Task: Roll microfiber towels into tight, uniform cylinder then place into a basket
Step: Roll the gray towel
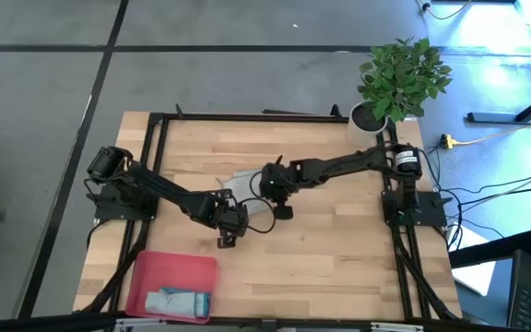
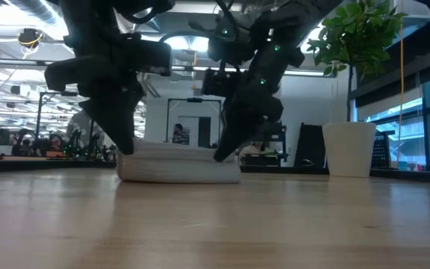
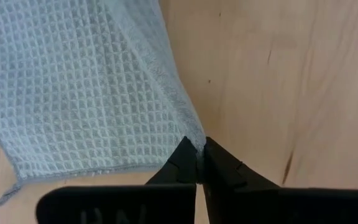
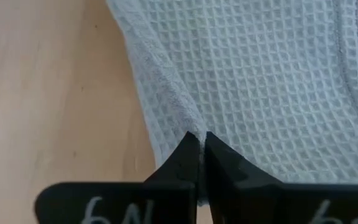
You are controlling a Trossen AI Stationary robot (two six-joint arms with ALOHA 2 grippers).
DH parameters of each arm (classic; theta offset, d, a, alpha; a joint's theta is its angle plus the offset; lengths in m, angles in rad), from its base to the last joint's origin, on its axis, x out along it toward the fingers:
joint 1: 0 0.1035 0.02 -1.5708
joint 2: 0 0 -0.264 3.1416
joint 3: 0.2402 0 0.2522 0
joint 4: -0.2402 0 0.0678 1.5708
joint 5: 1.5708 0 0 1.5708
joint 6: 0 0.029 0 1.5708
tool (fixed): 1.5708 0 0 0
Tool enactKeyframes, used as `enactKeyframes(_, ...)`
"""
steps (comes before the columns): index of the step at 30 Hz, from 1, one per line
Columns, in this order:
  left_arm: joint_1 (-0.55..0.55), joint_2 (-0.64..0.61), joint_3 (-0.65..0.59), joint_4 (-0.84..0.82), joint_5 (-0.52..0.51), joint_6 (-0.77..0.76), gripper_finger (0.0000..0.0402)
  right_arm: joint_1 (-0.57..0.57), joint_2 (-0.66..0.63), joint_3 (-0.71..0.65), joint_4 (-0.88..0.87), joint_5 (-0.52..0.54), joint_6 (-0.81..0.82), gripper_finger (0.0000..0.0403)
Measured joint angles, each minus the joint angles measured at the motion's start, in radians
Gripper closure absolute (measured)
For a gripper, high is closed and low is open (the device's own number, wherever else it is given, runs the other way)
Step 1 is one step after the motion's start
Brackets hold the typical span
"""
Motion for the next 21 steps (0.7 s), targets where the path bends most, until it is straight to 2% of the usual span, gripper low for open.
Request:
enactKeyframes(6,-0.001,0.000,0.000,-0.002,0.009,-0.003,0.0401,-0.031,0.014,0.000,0.038,-0.071,-0.023,0.0390)
enactKeyframes(21,0.024,-0.001,0.000,-0.007,0.020,-0.034,0.0401,-0.049,0.105,-0.005,0.117,-0.070,-0.026,0.0390)
